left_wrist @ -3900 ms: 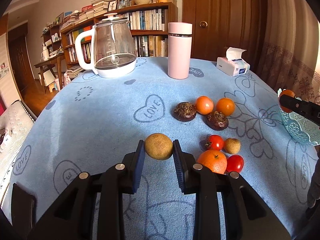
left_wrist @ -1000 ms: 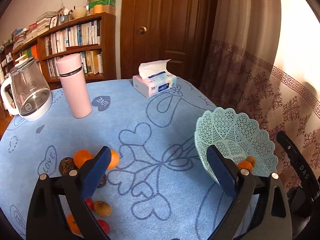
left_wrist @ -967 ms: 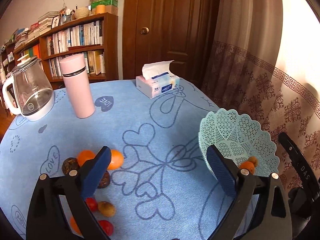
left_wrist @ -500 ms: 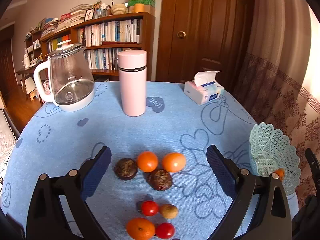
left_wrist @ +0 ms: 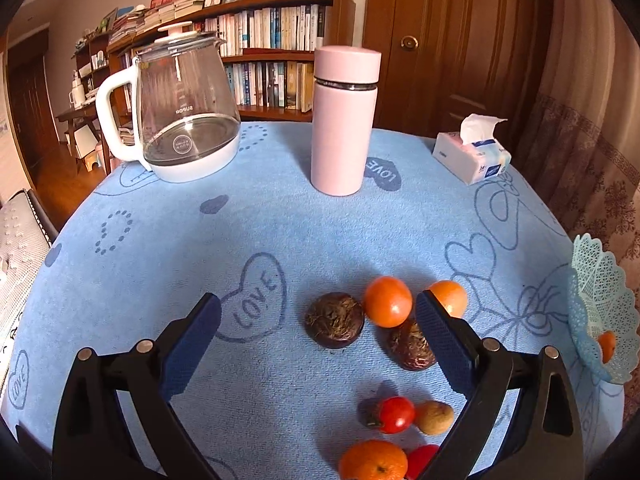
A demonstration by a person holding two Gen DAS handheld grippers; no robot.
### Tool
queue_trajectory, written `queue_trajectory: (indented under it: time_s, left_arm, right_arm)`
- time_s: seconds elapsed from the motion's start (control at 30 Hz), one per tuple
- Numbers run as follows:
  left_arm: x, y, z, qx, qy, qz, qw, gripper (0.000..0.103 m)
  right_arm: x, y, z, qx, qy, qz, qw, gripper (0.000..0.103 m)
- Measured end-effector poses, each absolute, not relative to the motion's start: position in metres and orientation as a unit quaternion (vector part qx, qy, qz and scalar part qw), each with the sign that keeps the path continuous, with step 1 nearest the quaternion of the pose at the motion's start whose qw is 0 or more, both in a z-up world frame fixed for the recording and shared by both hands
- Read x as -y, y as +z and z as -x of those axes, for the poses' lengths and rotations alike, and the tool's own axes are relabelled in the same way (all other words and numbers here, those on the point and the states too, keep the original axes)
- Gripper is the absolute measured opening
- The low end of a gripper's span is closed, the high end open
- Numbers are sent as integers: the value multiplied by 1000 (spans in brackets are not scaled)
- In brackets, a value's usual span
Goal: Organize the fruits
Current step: 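Withdraw both tools from the basket back toward the fruit pile, then grasp the dark brown round fruit with the left tool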
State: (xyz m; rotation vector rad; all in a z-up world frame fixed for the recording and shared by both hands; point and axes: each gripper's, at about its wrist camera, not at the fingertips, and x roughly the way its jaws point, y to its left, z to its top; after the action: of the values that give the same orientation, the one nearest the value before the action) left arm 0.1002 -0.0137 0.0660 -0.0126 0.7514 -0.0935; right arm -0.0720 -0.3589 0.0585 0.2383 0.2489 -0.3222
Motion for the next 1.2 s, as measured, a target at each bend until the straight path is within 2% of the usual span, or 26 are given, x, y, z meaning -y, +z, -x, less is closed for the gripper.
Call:
queue_trajectory:
  time_s: [0.17, 0.33, 0.53, 0.63, 0.73, 0.83, 0.9, 1.2]
  left_arm:
    - [12, 47, -113, -391, -44, -10, 919, 94]
    - [15, 32, -122, -411, -59, -23, 909, 81]
    - [14, 25, -128, -417, -72, -16, 906, 74]
    - [16, 25, -129, -414, -86, -16, 906, 66]
    - [19, 21, -130, -421, -100, -13, 901, 54]
    - [21, 18, -129, -419, -101, -18, 902, 51]
    - [22, 20, -127, -416, -112, -14, 902, 42]
    - [8, 30, -119, -395, -92, 9, 914, 42]
  right_arm:
    - [358, 58, 70, -128, -155, -114, 973, 78]
    - [356, 57, 68, -132, -151, -110, 973, 78]
    - [353, 56, 67, -134, -149, -104, 974, 78]
    - [350, 55, 66, -136, -146, -99, 975, 78]
    - [347, 55, 65, -136, -145, -93, 976, 78]
    - [344, 56, 66, -134, -146, -84, 976, 78]
    - [341, 55, 65, -133, -147, -76, 977, 78]
    - [314, 55, 64, -123, -158, -8, 980, 78]
